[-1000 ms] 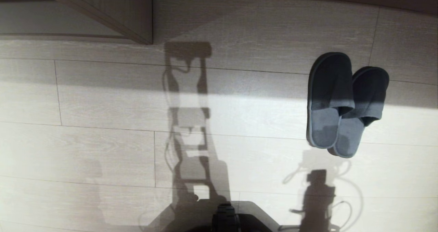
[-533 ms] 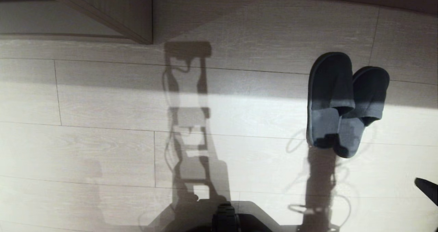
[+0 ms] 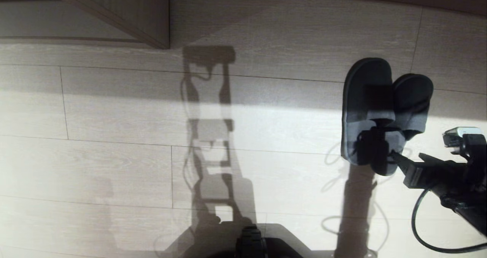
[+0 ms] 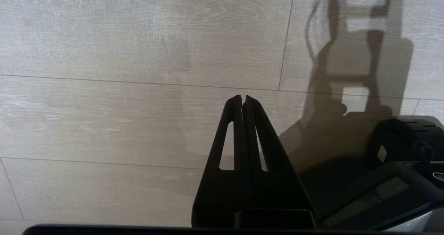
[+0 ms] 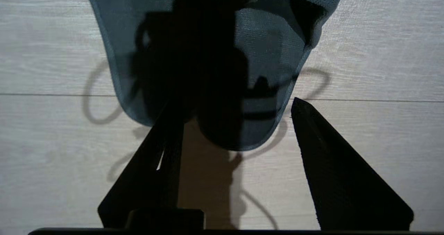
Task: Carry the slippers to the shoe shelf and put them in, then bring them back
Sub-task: Pick up the slippers on the floor
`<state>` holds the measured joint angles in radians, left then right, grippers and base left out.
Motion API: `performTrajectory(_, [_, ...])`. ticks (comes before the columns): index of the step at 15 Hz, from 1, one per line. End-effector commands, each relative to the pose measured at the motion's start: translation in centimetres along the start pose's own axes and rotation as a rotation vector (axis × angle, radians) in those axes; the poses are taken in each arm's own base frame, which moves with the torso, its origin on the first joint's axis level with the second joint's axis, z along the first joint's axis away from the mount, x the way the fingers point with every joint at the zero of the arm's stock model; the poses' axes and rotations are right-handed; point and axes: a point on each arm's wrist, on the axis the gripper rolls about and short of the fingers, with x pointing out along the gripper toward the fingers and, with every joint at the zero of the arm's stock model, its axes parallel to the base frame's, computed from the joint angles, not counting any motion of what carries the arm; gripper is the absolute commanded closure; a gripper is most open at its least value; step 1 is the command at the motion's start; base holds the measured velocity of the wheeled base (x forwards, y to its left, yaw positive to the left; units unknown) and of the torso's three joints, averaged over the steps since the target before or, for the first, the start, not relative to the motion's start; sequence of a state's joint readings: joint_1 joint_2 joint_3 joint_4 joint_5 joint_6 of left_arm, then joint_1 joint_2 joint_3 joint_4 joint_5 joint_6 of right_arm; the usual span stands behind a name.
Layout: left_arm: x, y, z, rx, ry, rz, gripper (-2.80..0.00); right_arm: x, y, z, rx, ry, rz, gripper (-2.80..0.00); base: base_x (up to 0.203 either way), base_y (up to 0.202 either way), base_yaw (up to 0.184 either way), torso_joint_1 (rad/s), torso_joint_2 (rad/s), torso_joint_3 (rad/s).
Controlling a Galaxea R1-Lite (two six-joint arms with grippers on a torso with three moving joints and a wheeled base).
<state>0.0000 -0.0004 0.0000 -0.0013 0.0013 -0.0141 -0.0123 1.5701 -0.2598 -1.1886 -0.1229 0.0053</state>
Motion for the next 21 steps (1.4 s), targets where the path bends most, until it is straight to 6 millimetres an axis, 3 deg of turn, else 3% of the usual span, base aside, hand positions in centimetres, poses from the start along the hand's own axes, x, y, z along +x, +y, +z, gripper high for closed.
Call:
performTrajectory(1, [0.0,0.0,0.0,0.000,0.000,0.000,0.00,2.8,0.4,-1.6,0.006,0.026,-0.009,-2.80,0.000,0.000,0.000,0.000,0.00,0.000])
performTrajectory(3, [0.0,0.0,0.0,0.000,0.000,0.002,0.00,3.7,1.0,-1.0,0.047,-0.090,0.002,-2.80,0.000,0.000,0.000,0.000,0.00,0.000])
performTrajectory(9, [0.0,0.0,0.0,0.000,0.000,0.000,0.00,5.4,2.1,-0.5,0.137,-0.161,0.026,-2.80,0.000,0.000,0.000,0.000,0.00,0.000])
performTrajectory(14, [0.0,0.0,0.0,0.000,0.000,0.000,0.00,7.3,2.5,2.6,0.189,-0.306,0.041,-2.80,0.000,0.000,0.000,0.000,0.00,0.000])
performTrajectory(21, [0.0,0.0,0.0,0.000,0.000,0.000,0.00,7.7,2.7,3.6,0.188,-0.351,0.045,-2.80,0.000,0.000,0.000,0.000,0.00,0.000])
